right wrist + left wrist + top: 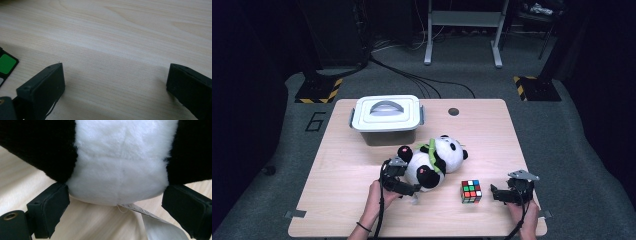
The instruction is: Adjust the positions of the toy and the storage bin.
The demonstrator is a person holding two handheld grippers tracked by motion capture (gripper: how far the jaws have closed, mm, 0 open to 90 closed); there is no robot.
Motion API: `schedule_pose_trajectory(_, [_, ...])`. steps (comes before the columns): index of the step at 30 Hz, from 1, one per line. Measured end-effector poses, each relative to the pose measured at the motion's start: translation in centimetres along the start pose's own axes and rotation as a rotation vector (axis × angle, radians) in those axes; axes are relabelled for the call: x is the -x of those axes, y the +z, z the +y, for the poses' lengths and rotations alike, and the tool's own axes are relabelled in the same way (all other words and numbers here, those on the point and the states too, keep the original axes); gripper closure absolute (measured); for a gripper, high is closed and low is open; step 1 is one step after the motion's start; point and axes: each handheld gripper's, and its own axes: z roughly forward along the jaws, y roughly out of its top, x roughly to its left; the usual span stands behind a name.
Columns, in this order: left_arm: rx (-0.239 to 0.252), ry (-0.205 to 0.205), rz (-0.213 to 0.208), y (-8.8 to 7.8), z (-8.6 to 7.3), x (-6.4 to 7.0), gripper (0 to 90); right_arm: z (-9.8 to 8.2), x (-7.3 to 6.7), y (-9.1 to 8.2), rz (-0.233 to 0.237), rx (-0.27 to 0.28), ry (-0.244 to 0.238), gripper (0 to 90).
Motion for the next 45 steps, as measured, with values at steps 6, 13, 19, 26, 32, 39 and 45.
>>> schedule_pose_trajectory(6, [0.009, -0.008, 0.003, 1.3, 1.3, 0.0, 7.8, 0.0, 0.0, 0.0, 0.000, 0.000, 0.001, 0.9])
schedule_pose_trajectory(13, [0.017, -0.009, 0.014, 2.1, 2.3, -0.2, 7.8, 0.0, 0.0, 0.0, -0.001, 0.000, 0.001, 0.8])
schedule_pose_trajectory(19, [0.029, -0.019, 0.019, 3.2, 3.4, -0.2, 7.7, 0.0, 0.0, 0.0, -0.001, 0.000, 0.001, 0.8])
schedule_pose_trajectory(26, [0.032, -0.011, 0.033, 2.5, 2.9, -0.4, 7.2, 0.0, 0.0, 0.0, -0.001, 0.000, 0.002, 0.8])
schedule_pose_trajectory(32, [0.041, -0.008, 0.082, 0.2, 0.4, -0.7, 6.5, 0.0, 0.0, 0.0, -0.001, -0.001, 0.001, 0.8])
schedule_pose_trajectory(39, [0.017, -0.025, 0.186, -3.0, -4.6, -1.5, 2.2, 0.0, 0.0, 0.0, -0.001, -0.003, 0.005, 0.6])
schedule_pose_trajectory(45, [0.009, -0.045, 0.273, -4.5, -7.7, -1.8, 0.1, 0.4, 0.1, 0.0, 0.018, -0.024, 0.027, 0.0])
